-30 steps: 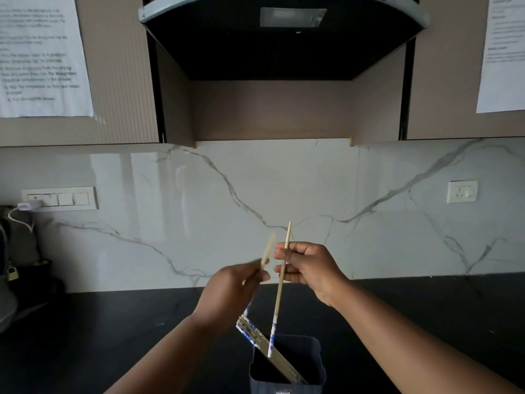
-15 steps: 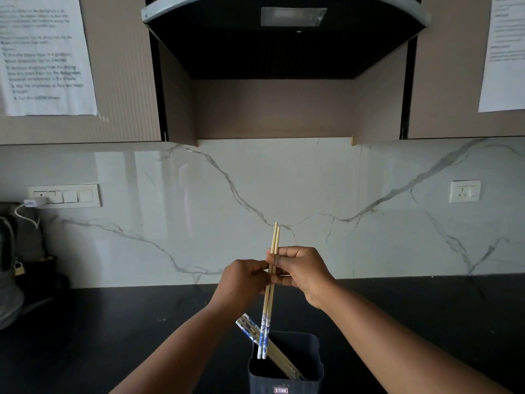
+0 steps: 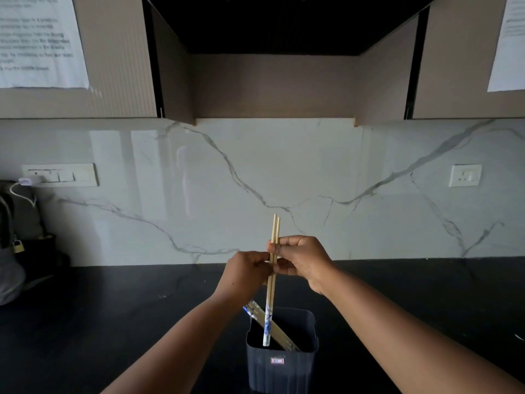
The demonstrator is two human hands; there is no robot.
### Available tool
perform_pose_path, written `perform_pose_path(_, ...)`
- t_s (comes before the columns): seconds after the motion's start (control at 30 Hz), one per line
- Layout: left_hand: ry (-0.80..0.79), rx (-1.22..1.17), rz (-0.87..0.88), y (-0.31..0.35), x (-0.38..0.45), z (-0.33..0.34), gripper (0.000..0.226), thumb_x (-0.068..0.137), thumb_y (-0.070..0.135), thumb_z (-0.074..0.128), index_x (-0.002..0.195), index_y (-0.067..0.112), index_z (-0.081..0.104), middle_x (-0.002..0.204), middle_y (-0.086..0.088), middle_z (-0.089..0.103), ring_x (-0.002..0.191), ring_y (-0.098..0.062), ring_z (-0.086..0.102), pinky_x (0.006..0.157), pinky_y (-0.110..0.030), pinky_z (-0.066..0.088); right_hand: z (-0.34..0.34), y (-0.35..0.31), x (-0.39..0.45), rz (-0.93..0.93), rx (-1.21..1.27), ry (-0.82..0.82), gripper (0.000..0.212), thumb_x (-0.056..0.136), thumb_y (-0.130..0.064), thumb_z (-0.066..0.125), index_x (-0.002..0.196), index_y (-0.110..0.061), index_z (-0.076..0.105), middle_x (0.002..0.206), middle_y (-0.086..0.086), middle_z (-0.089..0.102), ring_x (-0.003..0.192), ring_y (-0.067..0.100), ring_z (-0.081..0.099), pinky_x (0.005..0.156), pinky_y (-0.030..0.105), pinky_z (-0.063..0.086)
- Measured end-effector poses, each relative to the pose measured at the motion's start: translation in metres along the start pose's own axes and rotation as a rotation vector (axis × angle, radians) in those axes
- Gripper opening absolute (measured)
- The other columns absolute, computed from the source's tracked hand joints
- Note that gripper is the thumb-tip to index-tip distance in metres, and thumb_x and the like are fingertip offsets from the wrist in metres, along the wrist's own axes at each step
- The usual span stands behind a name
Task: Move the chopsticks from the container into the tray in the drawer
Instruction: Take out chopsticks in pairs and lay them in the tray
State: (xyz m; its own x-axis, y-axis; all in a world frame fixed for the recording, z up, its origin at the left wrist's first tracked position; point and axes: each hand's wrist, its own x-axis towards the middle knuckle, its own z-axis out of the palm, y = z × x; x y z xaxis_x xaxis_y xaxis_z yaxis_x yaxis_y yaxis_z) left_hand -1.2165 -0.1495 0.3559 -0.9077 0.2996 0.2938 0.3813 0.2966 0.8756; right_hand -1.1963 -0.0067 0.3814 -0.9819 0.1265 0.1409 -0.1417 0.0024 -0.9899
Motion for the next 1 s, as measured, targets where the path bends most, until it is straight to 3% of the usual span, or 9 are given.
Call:
perform_pose_path(0.13,0.033,-0.143,0.026,-0.002,-0.008,0.005,0.023,0.087,0.009,0.067,0.081,0.029,0.077,0.082,-0.001,0.077,0.08,-0.016,0.074,0.08,-0.034,0.059,-0.003,0.007,-0.002,0.014,-0.027,0.004,0.024,0.074,-0.026,0.082,0.094,-0.021,0.072,0.089,0.007,0.076,0.075,0.02,0.073,0.059,0.027,0.059)
perform_pose_path(0.23,0.097,-0.345,-0.005,-0.004,-0.01,0.005,0.024,0.088,0.002,0.064,0.082,0.021,0.077,0.082,-0.008,0.077,0.082,-0.023,0.074,0.072,-0.03,0.059,-0.01,0.019,-0.007,0.136,-0.014,-0.128,0.037,0.072,-0.024,0.082,0.105,-0.013,0.07,0.09,0.006,0.077,0.081,0.021,0.074,0.065,0.03,0.059)
perform_pose_path(0.37,0.18,-0.492,-0.139,-0.013,-0.009,0.004,0.012,0.087,0.008,0.069,0.095,0.0,0.072,0.082,-0.016,0.073,0.075,-0.025,0.071,0.072,-0.03,0.058,-0.016,0.04,-0.014,0.226,-0.096,-0.213,0.022,0.076,-0.004,0.077,0.097,-0.004,0.069,0.079,0.007,0.074,0.07,0.016,0.071,0.063,0.029,0.058)
perform_pose_path(0.57,0.131,-0.489,-0.199,-0.04,-0.015,0.015,0.005,0.087,0.012,0.069,0.087,0.007,0.073,0.079,-0.014,0.073,0.073,-0.024,0.07,0.077,-0.038,0.057,-0.019,0.061,-0.019,0.245,-0.202,-0.226,0.014,0.075,0.001,0.077,0.086,-0.006,0.07,0.078,0.008,0.073,0.07,0.017,0.071,0.068,0.035,0.061)
perform_pose_path(0.7,0.208,-0.279,-0.097,-0.075,-0.024,0.015,0.032,0.089,0.045,0.061,0.079,0.018,0.074,0.065,0.005,0.072,0.056,0.001,0.062,0.055,-0.016,0.048,-0.021,0.087,-0.035,0.249,-0.254,-0.218,0.013,0.074,-0.001,0.079,0.082,-0.009,0.072,0.078,0.01,0.072,0.071,0.02,0.069,0.072,0.039,0.061)
perform_pose_path(0.8,0.378,-0.284,-0.177,-0.118,-0.035,0.008,0.056,0.093,0.061,0.043,0.091,0.015,0.075,0.077,0.004,0.072,0.069,-0.003,0.065,0.065,-0.022,0.05,-0.022,0.125,-0.06,0.15,-0.494,-0.248,0.009,0.075,-0.007,0.079,0.078,-0.014,0.075,0.072,0.004,0.072,0.061,0.008,0.061,0.059,0.023,0.05)
perform_pose_path(0.9,0.449,-0.077,-0.246,-0.165,-0.052,0.006,0.048,0.096,0.056,0.04,0.098,0.02,0.072,0.078,0.004,0.068,0.071,-0.005,0.061,0.064,-0.021,0.047,-0.023,0.173,-0.094,0.057,-0.739,-0.408,0.003,0.08,-0.018,0.072,0.08,-0.015,0.072,0.061,-0.011,0.062,0.054,-0.003,0.051,0.056,0.017,0.042)
perform_pose_path(0.93,0.398,0.115,-0.247,-0.181,-0.058,0.007,0.045,0.096,0.053,0.042,0.104,0.02,0.07,0.086,-0.002,0.07,0.084,-0.015,0.064,0.072,-0.026,0.047,-0.025,0.189,-0.105,0.029,-0.813,-0.461,0.004,0.082,-0.02,0.068,0.083,-0.016,0.071,0.065,-0.012,0.062,0.059,-0.001,0.054,0.059,0.02,0.044)
perform_pose_path(1.0,0.158,0.573,-0.247,-0.213,-0.071,0.014,0.049,0.099,0.047,0.042,0.131,0.014,0.057,0.135,-0.013,0.058,0.13,-0.029,0.047,0.104,-0.038,0.035,-0.03,0.223,-0.123,-0.017,-0.977,-0.54,0.012,0.087,-0.02,0.059,0.088,-0.018,0.07,0.082,-0.007,0.065,0.078,0.011,0.06,0.069,0.028,0.046)
